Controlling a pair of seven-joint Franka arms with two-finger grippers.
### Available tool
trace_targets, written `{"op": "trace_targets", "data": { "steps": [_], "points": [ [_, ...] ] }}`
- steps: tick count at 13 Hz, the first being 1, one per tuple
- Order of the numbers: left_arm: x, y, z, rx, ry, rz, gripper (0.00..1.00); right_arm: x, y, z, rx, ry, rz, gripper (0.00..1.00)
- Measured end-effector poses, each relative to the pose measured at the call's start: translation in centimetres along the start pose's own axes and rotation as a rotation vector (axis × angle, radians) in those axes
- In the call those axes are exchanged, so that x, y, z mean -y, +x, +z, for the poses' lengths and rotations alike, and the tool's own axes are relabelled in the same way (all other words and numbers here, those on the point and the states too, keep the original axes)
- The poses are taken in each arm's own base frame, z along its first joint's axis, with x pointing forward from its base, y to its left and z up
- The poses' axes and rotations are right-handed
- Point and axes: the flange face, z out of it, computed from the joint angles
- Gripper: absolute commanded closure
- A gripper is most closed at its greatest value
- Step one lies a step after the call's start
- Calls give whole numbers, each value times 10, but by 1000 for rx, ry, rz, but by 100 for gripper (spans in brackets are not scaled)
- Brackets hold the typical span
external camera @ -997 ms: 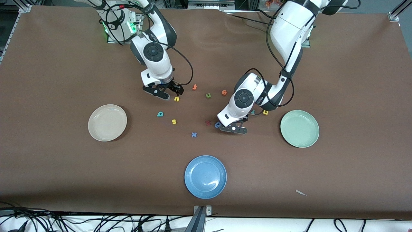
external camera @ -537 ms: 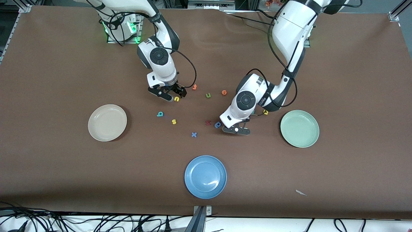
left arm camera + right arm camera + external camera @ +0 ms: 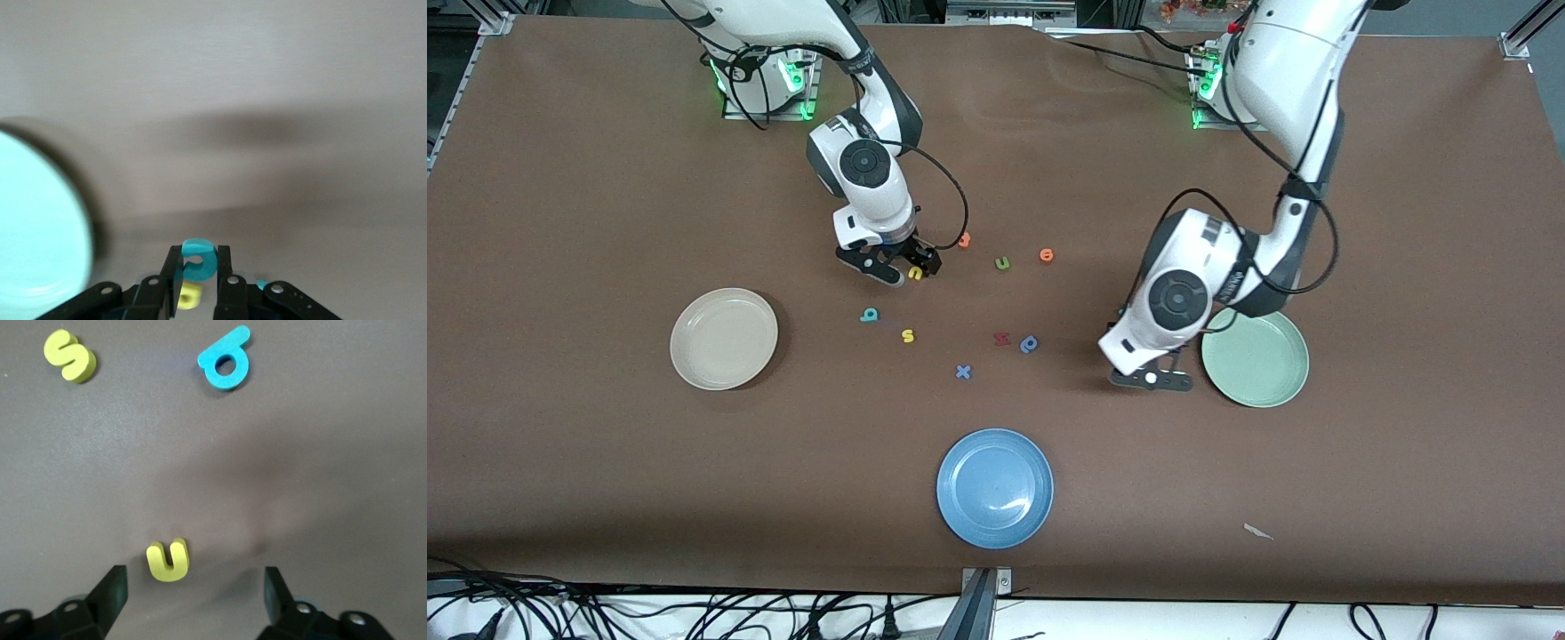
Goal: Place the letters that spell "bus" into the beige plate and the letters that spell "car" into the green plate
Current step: 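Drop teal c on the green plate with the left gripper, then grasp teal r with the left gripper while the right gripper grasps yellow u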
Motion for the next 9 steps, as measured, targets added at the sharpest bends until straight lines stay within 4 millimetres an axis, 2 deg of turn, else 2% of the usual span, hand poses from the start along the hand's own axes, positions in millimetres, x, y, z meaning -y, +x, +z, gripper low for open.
{"op": "trace_targets", "data": {
  "steps": [3, 4, 5, 6, 7, 9],
  "points": [
    [52, 6, 12, 40, 56, 15, 81, 5, 5, 4, -3, 3, 3, 24],
    [67, 8, 16, 52, 55, 20, 64, 7, 6, 6, -3, 2, 4, 32],
    [83, 9, 21, 65, 51, 24, 51, 8, 6, 8, -3, 2, 4, 35],
    [97, 10, 26, 77, 46, 35, 1, 9, 7, 9, -2, 1, 4, 40],
    [107, 11, 30, 84, 42, 48, 0, 10, 7, 10, -3, 2, 4, 44],
    [108, 10, 32, 89, 40, 61, 0, 13, 9, 8, -6, 8, 4, 50]
  ]
}}
